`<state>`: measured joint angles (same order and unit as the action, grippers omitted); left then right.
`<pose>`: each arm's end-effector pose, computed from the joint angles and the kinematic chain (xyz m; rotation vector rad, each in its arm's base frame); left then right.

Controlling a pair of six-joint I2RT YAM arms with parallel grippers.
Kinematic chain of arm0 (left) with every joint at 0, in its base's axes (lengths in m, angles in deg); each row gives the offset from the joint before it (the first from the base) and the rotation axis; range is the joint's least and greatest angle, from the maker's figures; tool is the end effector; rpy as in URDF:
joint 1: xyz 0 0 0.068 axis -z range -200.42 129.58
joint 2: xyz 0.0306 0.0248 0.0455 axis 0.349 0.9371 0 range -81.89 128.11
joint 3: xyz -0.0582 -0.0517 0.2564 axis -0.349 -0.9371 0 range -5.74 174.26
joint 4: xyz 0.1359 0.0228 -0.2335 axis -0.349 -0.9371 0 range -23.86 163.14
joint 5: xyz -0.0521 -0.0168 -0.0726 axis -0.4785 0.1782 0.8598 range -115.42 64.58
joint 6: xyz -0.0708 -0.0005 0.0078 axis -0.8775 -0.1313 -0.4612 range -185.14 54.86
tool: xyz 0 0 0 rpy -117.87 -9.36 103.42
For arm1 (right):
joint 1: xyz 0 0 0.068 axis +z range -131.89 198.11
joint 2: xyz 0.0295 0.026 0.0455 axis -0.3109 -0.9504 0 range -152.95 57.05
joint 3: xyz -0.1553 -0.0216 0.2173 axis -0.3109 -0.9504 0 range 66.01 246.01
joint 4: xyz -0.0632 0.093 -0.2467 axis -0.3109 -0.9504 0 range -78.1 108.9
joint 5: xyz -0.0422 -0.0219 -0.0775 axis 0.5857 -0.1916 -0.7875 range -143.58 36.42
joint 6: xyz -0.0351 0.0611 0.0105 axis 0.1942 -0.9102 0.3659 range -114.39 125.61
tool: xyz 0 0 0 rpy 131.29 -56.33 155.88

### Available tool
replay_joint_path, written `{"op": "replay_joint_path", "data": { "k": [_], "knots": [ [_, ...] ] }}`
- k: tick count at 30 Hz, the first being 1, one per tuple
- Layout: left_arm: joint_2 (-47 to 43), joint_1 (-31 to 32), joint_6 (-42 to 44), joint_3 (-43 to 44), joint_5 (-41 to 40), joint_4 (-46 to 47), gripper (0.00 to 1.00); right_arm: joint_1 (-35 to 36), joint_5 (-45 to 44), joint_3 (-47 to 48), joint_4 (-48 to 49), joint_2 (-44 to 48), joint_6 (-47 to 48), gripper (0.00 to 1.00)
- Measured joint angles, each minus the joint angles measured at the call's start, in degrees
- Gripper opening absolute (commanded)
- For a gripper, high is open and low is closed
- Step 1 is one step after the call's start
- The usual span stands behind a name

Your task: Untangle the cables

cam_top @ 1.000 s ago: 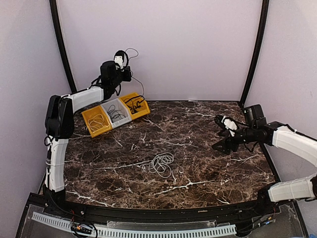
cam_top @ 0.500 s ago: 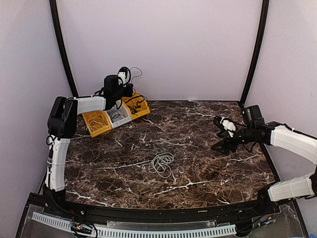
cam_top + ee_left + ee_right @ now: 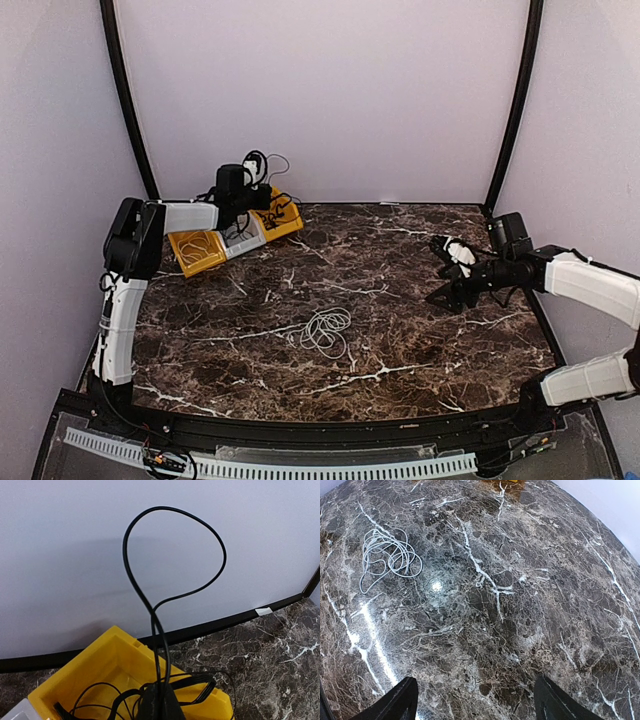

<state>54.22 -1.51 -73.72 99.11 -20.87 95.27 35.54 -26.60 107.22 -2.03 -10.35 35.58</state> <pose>0.5536 -0.1946 0.1908 0.2163 1.7348 -0.4213 0.2419 0.1037 0.2013 -1.1299 2.0317 0.4526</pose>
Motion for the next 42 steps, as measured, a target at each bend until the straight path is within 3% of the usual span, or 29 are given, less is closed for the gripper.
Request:
{"op": "replay_joint_path", "data": {
  "k": [13,24,33,42],
  "knots": [
    [0.5,0.0,1.5,-0.2,-6.5,-5.7,0.00,0.0,0.2,0.0,0.0,-1.1,0.2,0.81],
    [-5.6,-2.4,8.2,0.1,-12.5,-8.2,0.00,0.0,0.2,0.0,0.0,-1.3,0.7,0.81],
    [-5.9,-4.1,9.2,0.6,-12.8,-9.6,0.00,0.0,0.3,0.0,0.0,-1.3,1.0,0.80],
    [-5.9,-3.5,6.0,0.7,-7.0,-9.6,0.00,0.0,0.3,0.0,-0.1,-2.6,1.1,0.80]
  ]
}}
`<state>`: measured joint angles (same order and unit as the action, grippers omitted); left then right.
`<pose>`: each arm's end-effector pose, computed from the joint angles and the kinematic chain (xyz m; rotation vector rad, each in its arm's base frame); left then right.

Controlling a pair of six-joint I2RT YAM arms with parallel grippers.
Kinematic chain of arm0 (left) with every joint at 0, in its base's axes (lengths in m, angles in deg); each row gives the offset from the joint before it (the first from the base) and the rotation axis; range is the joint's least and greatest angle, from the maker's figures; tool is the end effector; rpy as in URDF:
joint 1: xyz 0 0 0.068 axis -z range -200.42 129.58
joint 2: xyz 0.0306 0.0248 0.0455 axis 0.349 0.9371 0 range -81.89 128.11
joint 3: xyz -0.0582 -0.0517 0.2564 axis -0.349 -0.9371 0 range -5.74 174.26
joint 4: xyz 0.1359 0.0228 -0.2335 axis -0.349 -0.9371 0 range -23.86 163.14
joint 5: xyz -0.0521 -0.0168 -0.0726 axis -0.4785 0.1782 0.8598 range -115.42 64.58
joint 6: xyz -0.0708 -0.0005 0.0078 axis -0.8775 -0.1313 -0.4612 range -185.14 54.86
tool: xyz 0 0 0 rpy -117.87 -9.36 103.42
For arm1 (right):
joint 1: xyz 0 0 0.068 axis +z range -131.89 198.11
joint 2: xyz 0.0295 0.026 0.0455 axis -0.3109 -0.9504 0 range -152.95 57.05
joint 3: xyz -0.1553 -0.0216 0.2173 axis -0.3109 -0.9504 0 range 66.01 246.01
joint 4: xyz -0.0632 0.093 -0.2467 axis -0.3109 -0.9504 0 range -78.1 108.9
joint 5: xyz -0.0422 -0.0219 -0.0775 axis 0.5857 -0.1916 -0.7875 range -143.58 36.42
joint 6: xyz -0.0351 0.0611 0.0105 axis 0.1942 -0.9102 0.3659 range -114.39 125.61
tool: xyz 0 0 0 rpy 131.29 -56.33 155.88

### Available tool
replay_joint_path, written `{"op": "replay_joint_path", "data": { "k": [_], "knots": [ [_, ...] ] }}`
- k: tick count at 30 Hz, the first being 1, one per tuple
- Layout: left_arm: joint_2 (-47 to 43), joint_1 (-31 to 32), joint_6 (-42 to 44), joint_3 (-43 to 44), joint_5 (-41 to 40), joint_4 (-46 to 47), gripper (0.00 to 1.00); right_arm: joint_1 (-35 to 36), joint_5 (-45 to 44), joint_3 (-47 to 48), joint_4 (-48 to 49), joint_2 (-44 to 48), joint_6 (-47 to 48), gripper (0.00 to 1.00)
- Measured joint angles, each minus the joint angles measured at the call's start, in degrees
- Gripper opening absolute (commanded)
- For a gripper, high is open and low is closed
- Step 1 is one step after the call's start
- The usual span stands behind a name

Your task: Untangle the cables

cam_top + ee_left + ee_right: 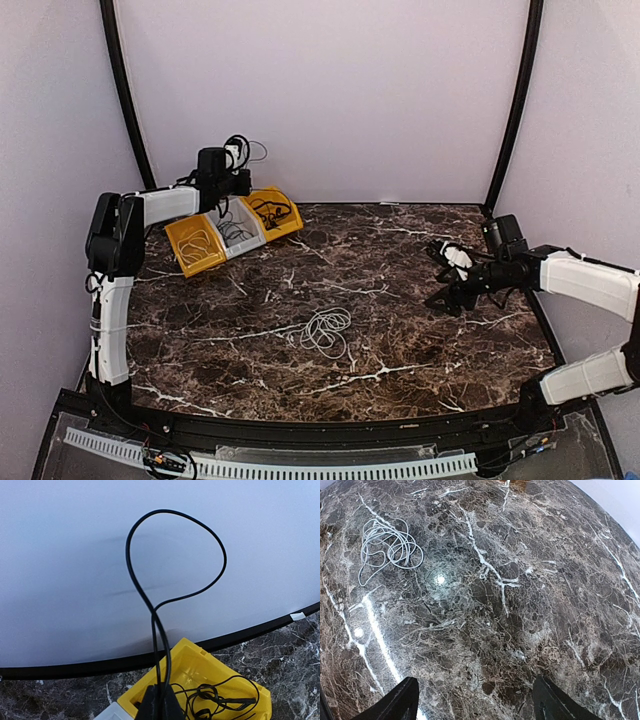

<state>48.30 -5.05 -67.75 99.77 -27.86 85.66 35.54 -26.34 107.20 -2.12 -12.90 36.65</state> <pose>0.5539 -0.1497 0.2313 0.1681 1.7789 -0.1879 0.2450 0.1049 0.1903 -1.1571 2.0616 0.4644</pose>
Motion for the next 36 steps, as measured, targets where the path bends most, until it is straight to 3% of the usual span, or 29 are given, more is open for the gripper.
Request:
{"op": "replay_joint_path", "data": {
  "k": [11,14,22,29,36],
  "knots": [
    [4.3,1.9,-6.0,1.7,5.5,1.6,0.01,0.0,0.0,0.0,-0.1,-0.4,0.0,0.80],
    [5.8,2.2,-7.1,1.7,5.2,1.4,0.06,0.0,0.0,0.0,-0.1,-0.4,0.0,0.80],
    [6.7,2.5,-8.5,3.3,4.2,-0.7,0.32,0.0,0.0,0.0,-0.1,-0.8,0.2,0.80],
    [6.6,2.5,-8.5,3.8,2.7,-1.7,0.35,0.0,0.0,0.0,-0.5,-1.2,0.2,0.80],
    [5.0,2.5,-8.8,2.8,4.7,-1.1,0.45,0.0,0.0,0.0,-0.5,-1.2,0.4,0.80]
  ]
}}
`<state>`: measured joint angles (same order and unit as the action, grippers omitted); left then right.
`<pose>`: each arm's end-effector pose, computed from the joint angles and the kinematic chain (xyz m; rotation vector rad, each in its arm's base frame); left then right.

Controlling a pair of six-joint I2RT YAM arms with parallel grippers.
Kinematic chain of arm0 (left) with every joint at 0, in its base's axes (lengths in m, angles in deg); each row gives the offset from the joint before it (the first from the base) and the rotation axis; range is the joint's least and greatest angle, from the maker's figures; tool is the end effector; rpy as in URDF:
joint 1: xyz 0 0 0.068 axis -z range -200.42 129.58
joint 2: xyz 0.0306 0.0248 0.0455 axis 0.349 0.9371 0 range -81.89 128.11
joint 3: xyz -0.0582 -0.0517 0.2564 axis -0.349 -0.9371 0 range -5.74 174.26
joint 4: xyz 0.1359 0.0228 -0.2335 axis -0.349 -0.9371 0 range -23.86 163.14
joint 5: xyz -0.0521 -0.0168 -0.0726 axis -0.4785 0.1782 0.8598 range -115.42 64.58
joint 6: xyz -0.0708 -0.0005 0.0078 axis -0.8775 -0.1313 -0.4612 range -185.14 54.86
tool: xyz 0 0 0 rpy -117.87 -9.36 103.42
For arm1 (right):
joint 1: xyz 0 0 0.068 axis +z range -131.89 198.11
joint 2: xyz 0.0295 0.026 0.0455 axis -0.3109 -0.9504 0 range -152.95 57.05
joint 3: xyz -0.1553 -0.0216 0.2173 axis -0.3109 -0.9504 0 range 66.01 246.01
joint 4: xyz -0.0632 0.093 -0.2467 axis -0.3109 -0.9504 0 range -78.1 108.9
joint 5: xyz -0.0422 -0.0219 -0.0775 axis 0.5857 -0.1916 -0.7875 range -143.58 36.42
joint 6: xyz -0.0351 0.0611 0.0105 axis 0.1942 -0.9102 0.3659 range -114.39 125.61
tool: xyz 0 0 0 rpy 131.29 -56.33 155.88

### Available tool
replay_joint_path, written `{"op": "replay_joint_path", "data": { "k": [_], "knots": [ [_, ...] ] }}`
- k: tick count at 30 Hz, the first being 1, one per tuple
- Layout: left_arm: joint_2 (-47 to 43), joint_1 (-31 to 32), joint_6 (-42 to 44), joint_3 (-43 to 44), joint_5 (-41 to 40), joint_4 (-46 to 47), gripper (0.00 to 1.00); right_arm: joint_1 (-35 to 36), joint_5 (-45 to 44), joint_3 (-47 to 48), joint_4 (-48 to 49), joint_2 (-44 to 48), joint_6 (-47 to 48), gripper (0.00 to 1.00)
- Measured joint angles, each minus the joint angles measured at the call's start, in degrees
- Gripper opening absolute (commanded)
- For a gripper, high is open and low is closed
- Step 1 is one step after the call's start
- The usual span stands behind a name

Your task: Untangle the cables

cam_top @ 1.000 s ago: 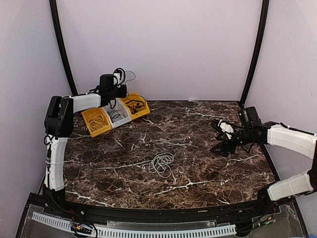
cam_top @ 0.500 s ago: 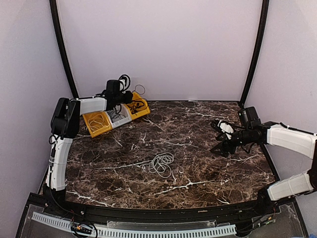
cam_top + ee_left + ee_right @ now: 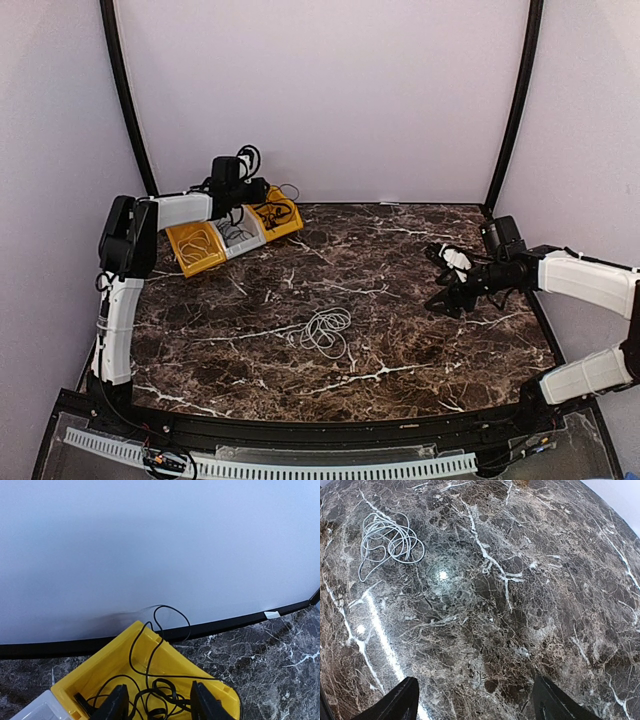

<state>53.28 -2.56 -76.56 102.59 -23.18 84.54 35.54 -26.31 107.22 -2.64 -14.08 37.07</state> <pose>0.5574 -0.1821 0.1990 0.1321 1.8536 -0.3927 0.2457 0.1051 0.1846 -1.1693 2.0844 0.4716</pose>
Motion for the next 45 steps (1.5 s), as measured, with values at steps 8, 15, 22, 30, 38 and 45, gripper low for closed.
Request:
{"op": "replay_joint_path", "data": {
  "k": [8,15,22,30,38,45],
  "knots": [
    [0.1,0.0,-3.5,0.2,0.7,1.8,0.46,0.0,0.2,0.0,-0.4,0.0,0.0,0.80],
    [5.4,0.0,-5.8,6.5,1.9,1.6,0.45,0.0,0.2,0.0,-0.8,0.0,0.1,0.80],
    [9.5,0.0,-6.1,10.6,1.8,-1.3,0.41,0.0,0.2,0.0,-0.8,-0.9,0.4,0.80],
    [11.0,0.0,-6.4,14.4,1.9,-5.6,0.31,0.0,0.2,0.0,-0.9,-1.4,0.9,0.80],
    [11.3,0.0,-4.8,18.1,1.9,-12.7,0.30,0.0,0.2,0.0,-1.0,-1.4,0.9,0.80],
    [11.9,0.0,-3.1,21.3,0.8,-19.9,0.22,0.0,0.2,0.0,-1.2,-1.4,0.9,0.80]
  ]
}}
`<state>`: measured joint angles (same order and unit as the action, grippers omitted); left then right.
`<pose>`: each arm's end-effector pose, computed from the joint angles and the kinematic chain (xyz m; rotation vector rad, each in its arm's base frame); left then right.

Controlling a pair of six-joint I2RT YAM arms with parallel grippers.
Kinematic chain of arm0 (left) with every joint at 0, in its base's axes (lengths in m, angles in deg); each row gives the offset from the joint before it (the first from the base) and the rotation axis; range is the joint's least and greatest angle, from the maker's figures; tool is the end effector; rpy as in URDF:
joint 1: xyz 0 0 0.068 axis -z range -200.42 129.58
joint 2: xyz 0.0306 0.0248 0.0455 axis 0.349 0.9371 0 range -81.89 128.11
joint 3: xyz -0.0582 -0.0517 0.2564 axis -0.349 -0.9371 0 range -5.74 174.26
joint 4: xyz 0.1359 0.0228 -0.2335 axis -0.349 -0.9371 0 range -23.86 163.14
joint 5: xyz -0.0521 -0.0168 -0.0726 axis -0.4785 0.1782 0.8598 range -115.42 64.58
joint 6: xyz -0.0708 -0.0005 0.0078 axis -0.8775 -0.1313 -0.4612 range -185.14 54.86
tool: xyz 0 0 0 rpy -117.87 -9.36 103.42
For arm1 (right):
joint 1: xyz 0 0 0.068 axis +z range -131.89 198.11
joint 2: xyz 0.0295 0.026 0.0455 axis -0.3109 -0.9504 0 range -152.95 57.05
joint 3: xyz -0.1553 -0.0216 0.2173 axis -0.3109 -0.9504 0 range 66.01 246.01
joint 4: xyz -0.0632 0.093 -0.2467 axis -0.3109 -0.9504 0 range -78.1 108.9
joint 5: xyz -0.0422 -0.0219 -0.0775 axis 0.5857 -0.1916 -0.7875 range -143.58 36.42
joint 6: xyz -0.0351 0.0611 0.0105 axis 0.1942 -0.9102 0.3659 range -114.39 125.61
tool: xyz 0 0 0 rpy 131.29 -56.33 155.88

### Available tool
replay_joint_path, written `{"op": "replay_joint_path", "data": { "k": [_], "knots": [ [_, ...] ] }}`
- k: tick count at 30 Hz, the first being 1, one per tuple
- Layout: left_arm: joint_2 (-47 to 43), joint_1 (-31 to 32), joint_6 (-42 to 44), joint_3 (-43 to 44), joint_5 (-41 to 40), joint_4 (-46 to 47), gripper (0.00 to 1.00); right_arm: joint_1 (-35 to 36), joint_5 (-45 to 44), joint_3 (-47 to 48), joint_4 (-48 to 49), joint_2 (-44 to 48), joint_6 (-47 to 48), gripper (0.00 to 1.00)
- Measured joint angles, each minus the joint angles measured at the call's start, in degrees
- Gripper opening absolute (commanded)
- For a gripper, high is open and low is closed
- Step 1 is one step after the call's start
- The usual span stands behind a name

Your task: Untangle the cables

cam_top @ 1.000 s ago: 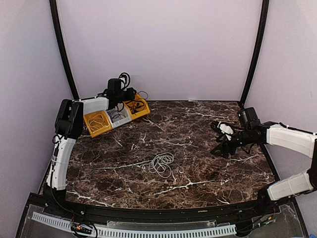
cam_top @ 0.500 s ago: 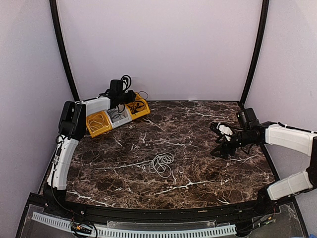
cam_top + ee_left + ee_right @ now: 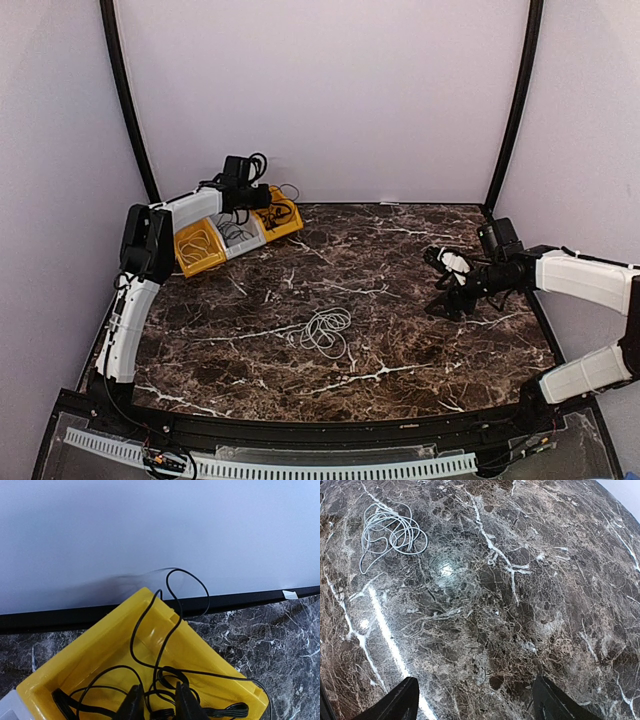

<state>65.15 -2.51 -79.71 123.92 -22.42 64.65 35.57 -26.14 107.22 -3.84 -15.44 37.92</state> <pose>0.5872 -0.1931 0.1776 0.0933 2.0441 -0.4100 0.2451 0.1053 0.1772 -1.1926 2.1151 0.4844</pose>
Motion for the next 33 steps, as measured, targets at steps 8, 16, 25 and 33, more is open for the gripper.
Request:
{"op": "replay_joint_path", "data": {
  "k": [8,16,25,33],
  "knots": [
    [0.9,0.0,0.6,0.5,2.6,0.2,0.06,0.0,0.0,0.0,0.0,0.0,0.0,0.80],
    [1.0,0.1,1.4,-0.2,5.0,1.6,0.00,0.0,-0.1,0.0,0.0,0.0,0.1,0.80],
    [-8.4,0.7,4.3,-14.5,4.5,3.7,0.00,0.0,-0.1,0.0,0.0,0.0,0.2,0.80],
    [-10.6,1.0,5.4,-16.3,3.1,2.3,0.02,0.0,-0.1,0.0,-0.2,0.3,0.3,0.80]
  ]
}}
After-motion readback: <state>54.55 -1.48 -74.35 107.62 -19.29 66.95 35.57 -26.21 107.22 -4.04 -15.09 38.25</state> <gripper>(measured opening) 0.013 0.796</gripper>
